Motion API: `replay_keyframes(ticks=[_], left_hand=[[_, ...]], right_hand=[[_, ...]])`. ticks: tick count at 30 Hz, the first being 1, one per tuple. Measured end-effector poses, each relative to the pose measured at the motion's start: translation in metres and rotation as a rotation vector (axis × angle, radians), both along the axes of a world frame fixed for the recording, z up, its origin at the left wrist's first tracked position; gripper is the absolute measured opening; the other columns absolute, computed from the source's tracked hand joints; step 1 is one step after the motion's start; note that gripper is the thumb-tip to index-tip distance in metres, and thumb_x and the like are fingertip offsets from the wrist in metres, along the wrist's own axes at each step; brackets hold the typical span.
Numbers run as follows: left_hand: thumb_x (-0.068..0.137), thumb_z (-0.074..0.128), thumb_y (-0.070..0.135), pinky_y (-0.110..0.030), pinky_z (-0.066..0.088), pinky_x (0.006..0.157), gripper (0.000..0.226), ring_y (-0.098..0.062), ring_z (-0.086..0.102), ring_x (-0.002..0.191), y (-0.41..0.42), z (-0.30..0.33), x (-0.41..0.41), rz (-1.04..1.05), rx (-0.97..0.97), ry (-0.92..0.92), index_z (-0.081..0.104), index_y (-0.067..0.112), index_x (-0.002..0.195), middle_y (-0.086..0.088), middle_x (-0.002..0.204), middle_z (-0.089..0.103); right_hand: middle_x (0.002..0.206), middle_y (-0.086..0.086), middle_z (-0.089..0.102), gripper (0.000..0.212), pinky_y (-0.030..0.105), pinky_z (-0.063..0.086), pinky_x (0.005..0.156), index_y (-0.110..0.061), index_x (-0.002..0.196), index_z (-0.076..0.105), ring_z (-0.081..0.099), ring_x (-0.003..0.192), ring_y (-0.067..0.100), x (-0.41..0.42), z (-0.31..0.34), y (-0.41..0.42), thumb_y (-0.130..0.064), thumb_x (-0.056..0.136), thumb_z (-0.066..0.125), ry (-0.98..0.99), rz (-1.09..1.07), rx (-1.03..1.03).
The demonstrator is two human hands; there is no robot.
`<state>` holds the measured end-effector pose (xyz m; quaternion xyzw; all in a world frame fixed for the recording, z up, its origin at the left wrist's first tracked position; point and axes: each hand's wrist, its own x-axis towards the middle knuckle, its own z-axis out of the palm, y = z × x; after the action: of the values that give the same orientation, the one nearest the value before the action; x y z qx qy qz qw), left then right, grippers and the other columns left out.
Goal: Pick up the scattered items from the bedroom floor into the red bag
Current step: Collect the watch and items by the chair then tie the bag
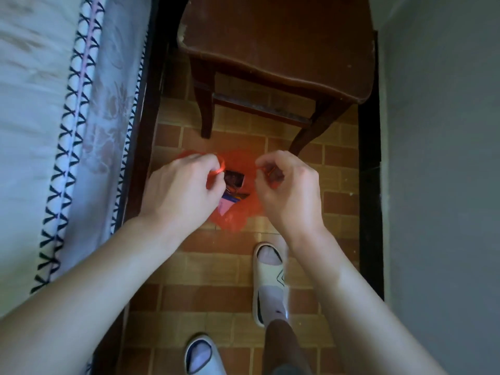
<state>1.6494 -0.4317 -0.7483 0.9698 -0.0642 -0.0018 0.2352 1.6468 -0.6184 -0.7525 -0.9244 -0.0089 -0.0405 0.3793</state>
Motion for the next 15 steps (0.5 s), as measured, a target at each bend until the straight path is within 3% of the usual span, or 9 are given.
replay_keyframes(ticks=[2,6,11,15], left_hand=[[0.094,0.063,0.031,-0.028,0.043,0.056,0.01,-0.023,0.065,0.073,0.004,0.025,-0.004,0.045,-0.017,0.001,0.066,0.025,0.087,0.008,0.081,0.068],[0.094,0.064,0.028,-0.032,0.05,0.054,0.012,-0.02,0.06,0.065,0.007,0.078,-0.011,0.119,-0.073,0.009,0.069,0.023,0.085,0.009,0.075,0.065],[0.095,0.065,0.03,-0.033,0.052,0.055,0.011,-0.016,0.063,0.07,0.007,0.153,-0.015,0.202,-0.107,-0.035,0.07,0.024,0.088,0.008,0.079,0.069],[0.09,0.07,0.026,-0.025,0.04,0.053,0.006,-0.011,0.056,0.065,-0.001,0.225,-0.019,0.252,-0.122,-0.102,0.07,0.023,0.085,0.009,0.078,0.068]], right_hand=[[0.093,-0.01,0.067,0.017,0.017,0.052,0.068,-0.018,0.1,0.072,0.061,0.076,0.004,-0.007,0.027,0.0,-0.004,0.09,0.07,0.034,-0.02,0.014],[0.091,-0.011,0.066,0.016,0.026,0.056,0.068,-0.019,0.1,0.07,0.063,0.078,0.008,-0.01,0.084,0.0,-0.005,0.093,0.068,0.07,-0.038,0.04],[0.097,-0.012,0.066,0.015,0.016,0.053,0.07,-0.019,0.105,0.071,0.062,0.084,0.003,-0.004,0.163,-0.001,-0.008,0.095,0.067,0.032,-0.058,0.031],[0.095,-0.014,0.066,0.015,0.035,0.056,0.076,-0.021,0.099,0.07,0.062,0.086,0.008,0.003,0.227,-0.004,-0.008,0.092,0.066,-0.051,-0.032,0.017]])
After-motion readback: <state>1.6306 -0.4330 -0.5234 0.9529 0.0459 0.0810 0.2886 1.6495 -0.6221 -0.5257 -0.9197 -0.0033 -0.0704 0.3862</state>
